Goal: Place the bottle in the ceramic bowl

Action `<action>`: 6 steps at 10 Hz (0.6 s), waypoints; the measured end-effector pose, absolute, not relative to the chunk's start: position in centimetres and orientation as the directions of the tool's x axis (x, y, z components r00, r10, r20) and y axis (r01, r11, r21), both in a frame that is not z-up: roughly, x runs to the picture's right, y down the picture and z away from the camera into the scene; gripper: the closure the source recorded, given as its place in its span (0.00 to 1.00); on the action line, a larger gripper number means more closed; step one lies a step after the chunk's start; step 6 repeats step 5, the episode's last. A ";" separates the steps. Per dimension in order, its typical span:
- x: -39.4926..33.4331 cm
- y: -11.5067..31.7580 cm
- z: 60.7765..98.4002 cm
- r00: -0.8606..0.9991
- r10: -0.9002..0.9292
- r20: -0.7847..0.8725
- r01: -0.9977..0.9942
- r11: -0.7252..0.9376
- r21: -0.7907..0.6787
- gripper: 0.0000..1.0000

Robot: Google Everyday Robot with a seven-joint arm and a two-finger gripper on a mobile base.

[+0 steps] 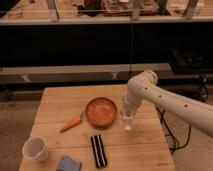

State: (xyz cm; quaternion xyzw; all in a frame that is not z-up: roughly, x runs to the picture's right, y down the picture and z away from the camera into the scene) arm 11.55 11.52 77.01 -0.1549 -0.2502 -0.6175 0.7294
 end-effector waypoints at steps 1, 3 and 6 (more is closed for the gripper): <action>11.5 11.5 77.0 0.111 -0.823 0.556 0.978 0.189 0.084 0.96; 11.4 11.5 77.0 0.109 -0.824 0.556 0.979 0.187 0.085 0.96; 11.4 11.5 77.0 0.110 -0.823 0.557 0.979 0.188 0.085 0.96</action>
